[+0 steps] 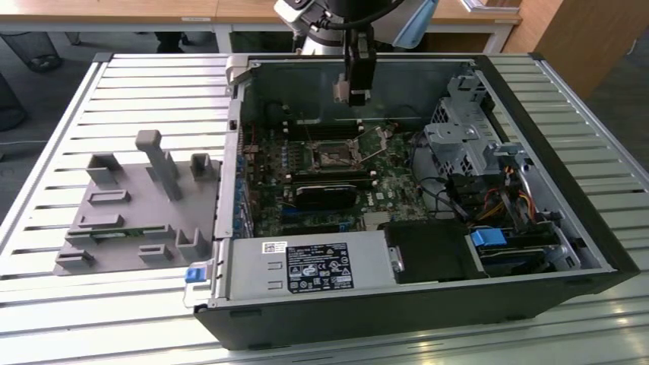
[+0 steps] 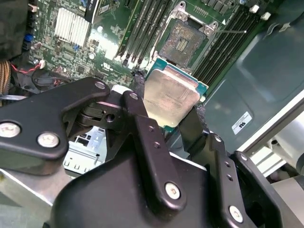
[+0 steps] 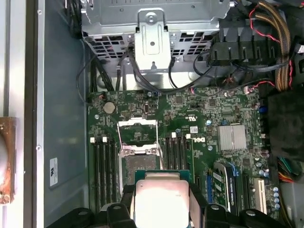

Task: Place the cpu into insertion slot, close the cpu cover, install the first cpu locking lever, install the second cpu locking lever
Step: 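Place the cpu into insertion slot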

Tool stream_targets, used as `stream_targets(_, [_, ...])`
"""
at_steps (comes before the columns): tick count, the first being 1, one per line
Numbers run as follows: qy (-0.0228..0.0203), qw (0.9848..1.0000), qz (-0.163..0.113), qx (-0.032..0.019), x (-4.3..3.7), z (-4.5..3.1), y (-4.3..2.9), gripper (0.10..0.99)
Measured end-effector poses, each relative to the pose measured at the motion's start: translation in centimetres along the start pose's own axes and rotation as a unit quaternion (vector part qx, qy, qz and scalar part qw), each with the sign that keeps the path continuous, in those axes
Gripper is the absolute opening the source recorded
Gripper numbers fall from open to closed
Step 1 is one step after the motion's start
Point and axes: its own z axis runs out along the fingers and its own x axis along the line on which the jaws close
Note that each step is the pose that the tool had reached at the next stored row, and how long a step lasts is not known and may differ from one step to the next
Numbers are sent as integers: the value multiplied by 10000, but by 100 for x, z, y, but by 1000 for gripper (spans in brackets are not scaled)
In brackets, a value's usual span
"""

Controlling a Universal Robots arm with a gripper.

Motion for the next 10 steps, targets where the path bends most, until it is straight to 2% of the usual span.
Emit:
stream_targets(3, [23, 9997, -246, 4, 0, 29, -3, 541])
stream_targets(5, [44, 9988, -483, 8, -1, 55, -5, 541])
stream_targets(10, [48, 9986, -527, 8, 1, 78, -7, 541])
